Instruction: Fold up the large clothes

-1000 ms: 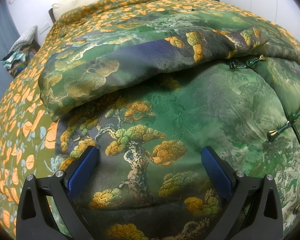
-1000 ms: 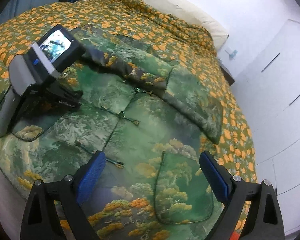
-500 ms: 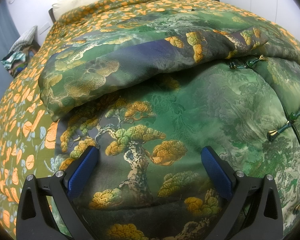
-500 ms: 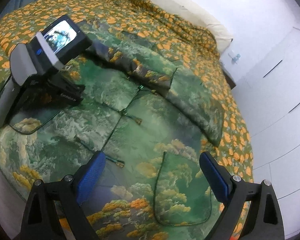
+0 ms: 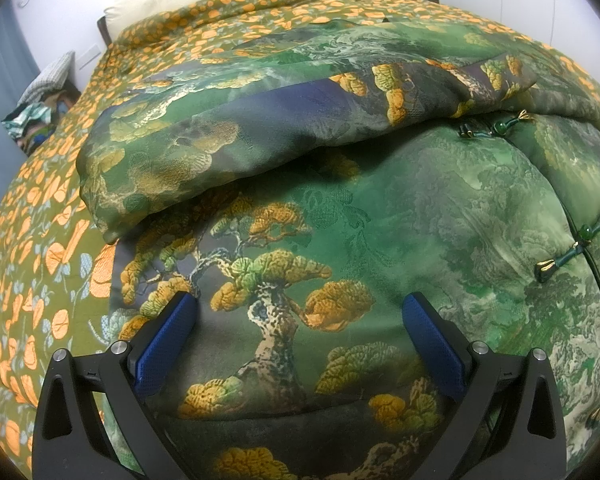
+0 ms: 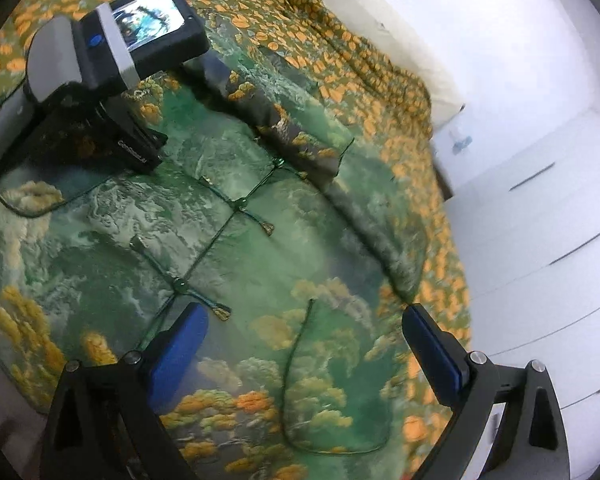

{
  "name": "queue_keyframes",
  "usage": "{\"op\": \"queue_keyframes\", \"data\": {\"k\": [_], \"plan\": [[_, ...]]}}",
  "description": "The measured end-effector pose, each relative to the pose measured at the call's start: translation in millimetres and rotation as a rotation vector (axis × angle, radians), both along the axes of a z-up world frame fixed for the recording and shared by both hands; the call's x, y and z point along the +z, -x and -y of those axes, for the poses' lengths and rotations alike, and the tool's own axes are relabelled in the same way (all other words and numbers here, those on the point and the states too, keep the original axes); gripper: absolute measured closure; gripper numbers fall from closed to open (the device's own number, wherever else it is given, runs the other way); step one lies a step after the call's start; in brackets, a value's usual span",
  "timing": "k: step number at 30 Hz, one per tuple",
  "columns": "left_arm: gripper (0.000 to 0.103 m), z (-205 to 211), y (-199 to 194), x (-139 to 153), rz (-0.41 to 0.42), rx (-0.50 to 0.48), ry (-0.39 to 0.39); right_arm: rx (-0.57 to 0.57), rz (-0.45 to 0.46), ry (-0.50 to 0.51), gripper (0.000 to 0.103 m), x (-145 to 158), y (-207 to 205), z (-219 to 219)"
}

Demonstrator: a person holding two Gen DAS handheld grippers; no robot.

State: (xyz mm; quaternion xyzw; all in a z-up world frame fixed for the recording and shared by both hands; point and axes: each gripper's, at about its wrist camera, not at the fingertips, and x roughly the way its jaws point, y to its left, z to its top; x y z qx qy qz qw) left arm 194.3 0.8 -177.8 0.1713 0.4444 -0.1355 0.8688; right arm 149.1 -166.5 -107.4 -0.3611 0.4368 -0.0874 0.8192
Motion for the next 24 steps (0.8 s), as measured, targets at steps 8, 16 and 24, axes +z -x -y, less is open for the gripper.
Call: {"op": "queue_keyframes", "data": {"k": [8,16,24], "plan": [[0.0,0,0,0,0.0,0.0,0.0,0.036,-0.024,0.149,0.007,-17,-1,0],[0.0,0,0,0,0.0,0.001,0.0,0.082,-0.026,0.245,0.007,-29,-1,-5],[0.0,0,0,0,0.0,0.001,0.0,0.113,-0.021,0.354,0.007,-46,3,-11]]}}
